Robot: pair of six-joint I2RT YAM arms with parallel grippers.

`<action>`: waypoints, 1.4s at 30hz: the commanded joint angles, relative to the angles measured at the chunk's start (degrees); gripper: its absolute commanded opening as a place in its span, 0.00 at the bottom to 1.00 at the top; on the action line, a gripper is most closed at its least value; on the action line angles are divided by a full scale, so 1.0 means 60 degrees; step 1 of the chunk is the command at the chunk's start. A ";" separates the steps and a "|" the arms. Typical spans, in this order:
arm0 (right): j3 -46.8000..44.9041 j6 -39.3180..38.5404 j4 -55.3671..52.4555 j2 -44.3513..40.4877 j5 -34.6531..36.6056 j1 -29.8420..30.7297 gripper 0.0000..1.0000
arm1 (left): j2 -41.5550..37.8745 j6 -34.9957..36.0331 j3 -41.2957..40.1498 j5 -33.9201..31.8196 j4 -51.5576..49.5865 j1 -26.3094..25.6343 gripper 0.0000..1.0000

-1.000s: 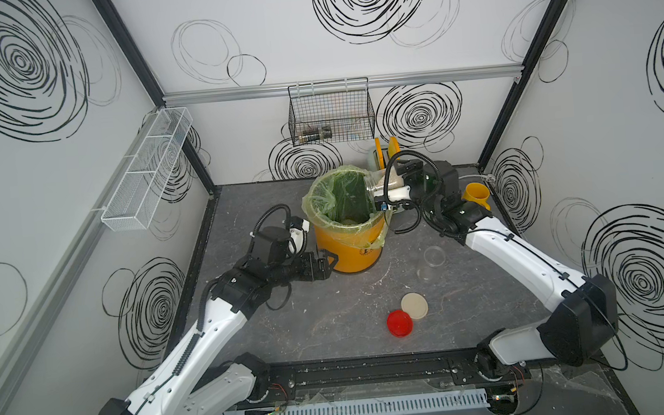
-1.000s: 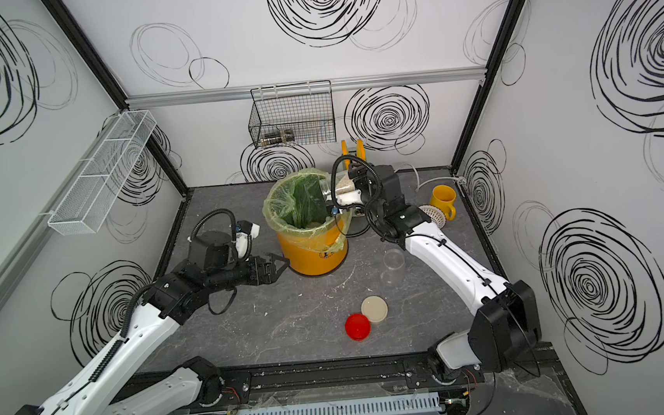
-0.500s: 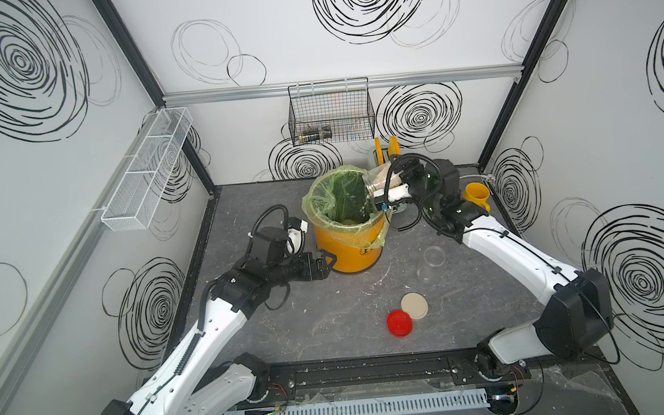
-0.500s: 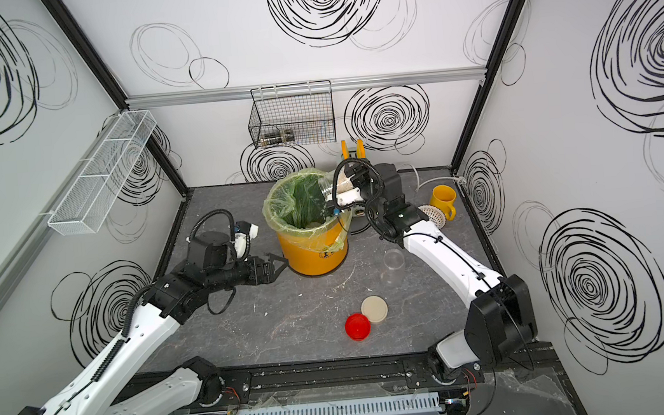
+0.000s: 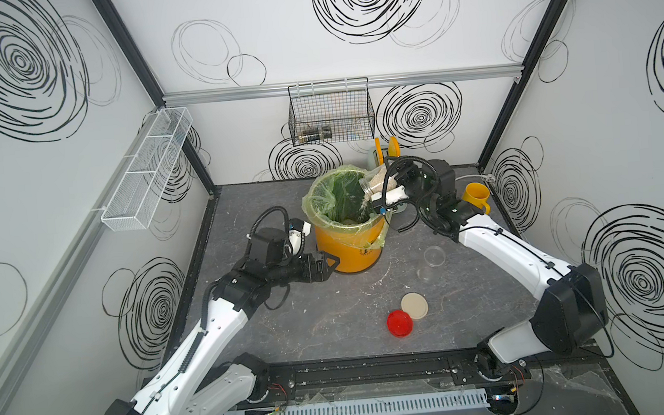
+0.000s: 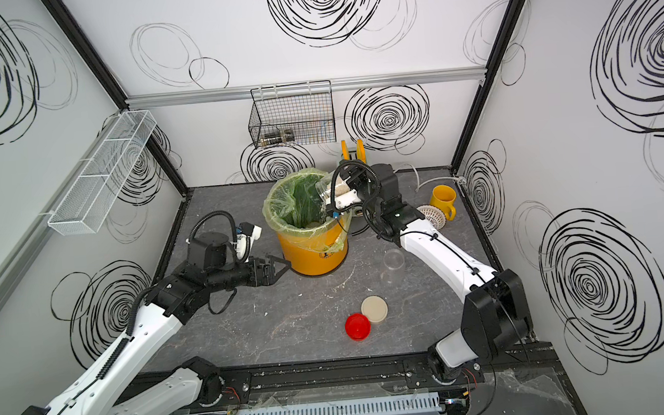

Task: Empty expired oatmeal from jars
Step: Pour the expired oatmeal into the trash bin.

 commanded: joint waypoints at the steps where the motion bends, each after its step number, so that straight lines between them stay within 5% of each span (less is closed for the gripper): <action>1: 0.0588 -0.0396 0.1286 -0.0061 -0.0190 -0.0066 0.31 | -0.0117 0.0062 -0.0117 0.0585 0.0625 0.0125 0.96; 42: 0.1164 -0.3196 0.2330 0.0529 -0.1461 -0.0153 0.33 | -0.0464 -0.0237 -0.1083 0.1421 0.1230 0.0632 0.96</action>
